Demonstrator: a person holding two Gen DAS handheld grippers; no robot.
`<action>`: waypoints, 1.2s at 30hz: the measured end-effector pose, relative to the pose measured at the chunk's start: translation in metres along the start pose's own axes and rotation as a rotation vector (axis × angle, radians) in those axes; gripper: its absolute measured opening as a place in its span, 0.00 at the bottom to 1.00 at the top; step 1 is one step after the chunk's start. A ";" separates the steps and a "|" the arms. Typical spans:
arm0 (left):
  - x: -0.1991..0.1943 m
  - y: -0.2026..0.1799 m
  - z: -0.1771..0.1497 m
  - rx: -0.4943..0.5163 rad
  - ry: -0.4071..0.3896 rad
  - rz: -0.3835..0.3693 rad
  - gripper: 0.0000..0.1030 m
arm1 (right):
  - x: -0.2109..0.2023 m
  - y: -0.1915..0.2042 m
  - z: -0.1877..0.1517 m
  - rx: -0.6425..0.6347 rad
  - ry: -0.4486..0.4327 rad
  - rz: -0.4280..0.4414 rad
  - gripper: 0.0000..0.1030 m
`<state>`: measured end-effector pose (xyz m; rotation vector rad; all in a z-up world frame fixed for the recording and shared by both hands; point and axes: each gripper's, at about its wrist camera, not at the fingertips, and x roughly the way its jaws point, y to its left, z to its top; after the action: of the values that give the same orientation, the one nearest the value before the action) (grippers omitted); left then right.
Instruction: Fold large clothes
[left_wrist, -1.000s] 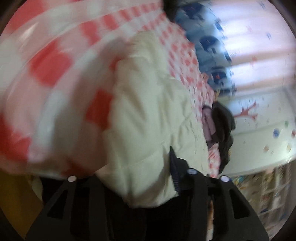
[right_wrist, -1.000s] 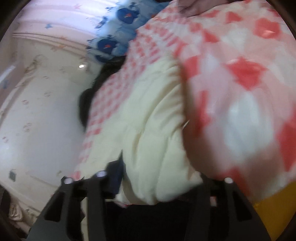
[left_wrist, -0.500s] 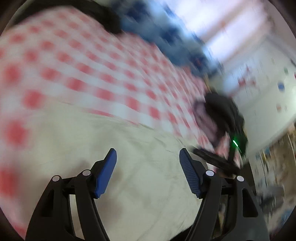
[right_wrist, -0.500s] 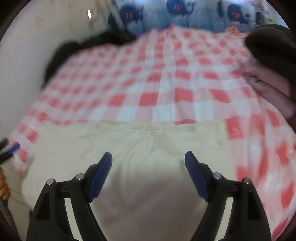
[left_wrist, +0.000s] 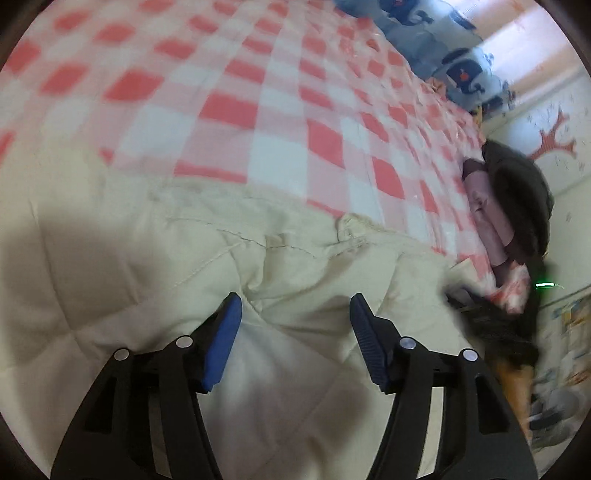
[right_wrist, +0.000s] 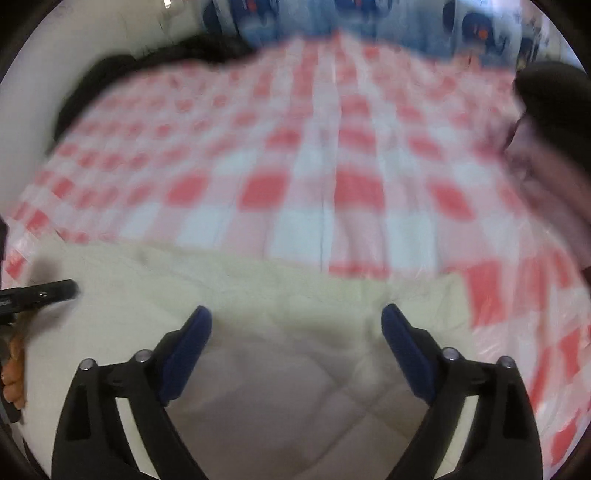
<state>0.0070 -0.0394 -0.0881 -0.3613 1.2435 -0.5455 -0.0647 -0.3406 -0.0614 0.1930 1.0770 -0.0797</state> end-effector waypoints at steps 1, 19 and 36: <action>-0.011 0.002 0.000 -0.009 -0.006 -0.011 0.56 | 0.016 -0.007 -0.002 0.028 0.057 0.038 0.88; -0.193 0.177 -0.183 -0.388 -0.104 -0.233 0.78 | -0.161 -0.091 -0.231 0.479 -0.117 0.476 0.93; -0.135 0.130 -0.171 -0.501 -0.167 -0.396 0.86 | -0.116 -0.110 -0.248 0.823 -0.139 0.787 0.94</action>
<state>-0.1609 0.1496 -0.1015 -1.0707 1.1399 -0.5197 -0.3524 -0.4030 -0.0861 1.3161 0.7161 0.1773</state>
